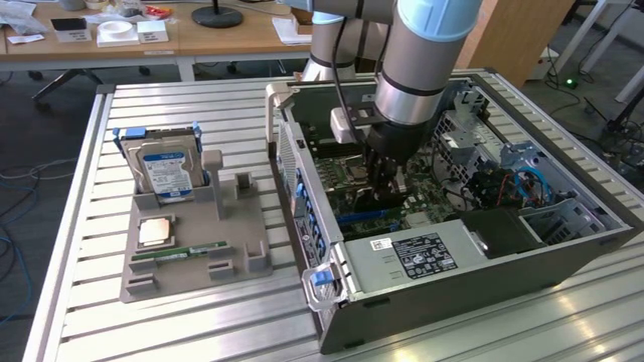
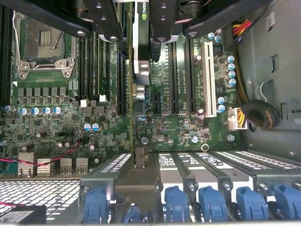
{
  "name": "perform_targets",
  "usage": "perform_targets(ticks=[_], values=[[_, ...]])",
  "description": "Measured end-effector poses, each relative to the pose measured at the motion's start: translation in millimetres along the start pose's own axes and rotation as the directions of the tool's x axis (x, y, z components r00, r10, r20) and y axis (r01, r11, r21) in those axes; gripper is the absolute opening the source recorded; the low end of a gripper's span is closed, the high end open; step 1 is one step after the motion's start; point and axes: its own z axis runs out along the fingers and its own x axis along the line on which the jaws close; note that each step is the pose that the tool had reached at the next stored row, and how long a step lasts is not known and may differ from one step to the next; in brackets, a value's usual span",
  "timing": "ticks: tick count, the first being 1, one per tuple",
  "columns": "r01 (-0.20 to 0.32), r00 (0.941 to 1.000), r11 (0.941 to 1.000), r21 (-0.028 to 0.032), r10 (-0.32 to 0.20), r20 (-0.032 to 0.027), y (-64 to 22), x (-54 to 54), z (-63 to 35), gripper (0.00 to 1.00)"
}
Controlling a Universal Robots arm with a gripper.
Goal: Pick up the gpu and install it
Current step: 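Insert the gpu into the slot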
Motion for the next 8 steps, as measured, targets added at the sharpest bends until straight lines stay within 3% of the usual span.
perform_targets(ticks=[8], values=[[0.000,1.0000,1.0000,0.0000,0.000,0.0000,0.1,0.0,3.5,0.27]])
